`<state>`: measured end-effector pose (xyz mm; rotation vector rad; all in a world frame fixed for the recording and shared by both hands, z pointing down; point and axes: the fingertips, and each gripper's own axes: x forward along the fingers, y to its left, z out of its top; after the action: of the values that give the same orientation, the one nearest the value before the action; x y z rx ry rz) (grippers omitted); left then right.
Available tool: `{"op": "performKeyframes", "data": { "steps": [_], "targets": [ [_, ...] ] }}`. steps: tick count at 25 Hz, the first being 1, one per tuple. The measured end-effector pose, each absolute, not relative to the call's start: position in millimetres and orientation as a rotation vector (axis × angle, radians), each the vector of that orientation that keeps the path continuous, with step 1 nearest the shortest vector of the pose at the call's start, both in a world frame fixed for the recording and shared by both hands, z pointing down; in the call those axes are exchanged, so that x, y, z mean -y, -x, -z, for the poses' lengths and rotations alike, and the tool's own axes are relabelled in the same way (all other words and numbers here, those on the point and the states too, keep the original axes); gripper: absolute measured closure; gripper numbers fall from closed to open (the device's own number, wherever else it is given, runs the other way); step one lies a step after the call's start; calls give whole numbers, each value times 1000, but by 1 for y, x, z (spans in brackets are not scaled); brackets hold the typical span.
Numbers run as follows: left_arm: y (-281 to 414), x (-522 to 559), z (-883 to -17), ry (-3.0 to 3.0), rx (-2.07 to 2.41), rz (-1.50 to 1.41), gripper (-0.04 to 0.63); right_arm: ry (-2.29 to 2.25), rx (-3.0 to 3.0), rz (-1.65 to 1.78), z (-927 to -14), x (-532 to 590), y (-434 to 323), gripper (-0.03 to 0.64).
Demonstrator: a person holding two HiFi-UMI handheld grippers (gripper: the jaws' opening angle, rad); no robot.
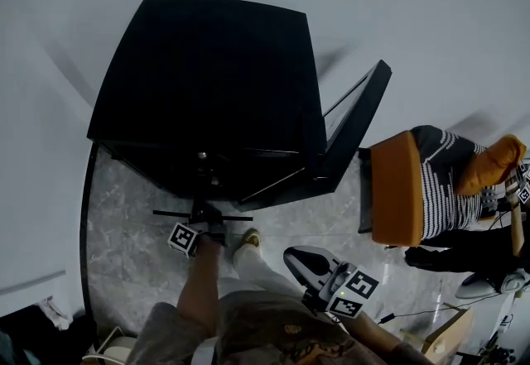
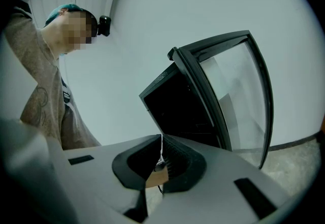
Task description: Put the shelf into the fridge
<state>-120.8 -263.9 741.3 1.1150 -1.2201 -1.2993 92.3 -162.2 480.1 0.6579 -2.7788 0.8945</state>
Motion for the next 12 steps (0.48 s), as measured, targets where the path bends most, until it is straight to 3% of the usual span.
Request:
{"op": "performKeyframes", "data": {
  "steps": [12],
  "targets": [
    [129, 308, -743, -1152, 1224, 1293, 580, -719, 2759, -914, -486, 162, -101, 594]
  ]
}}
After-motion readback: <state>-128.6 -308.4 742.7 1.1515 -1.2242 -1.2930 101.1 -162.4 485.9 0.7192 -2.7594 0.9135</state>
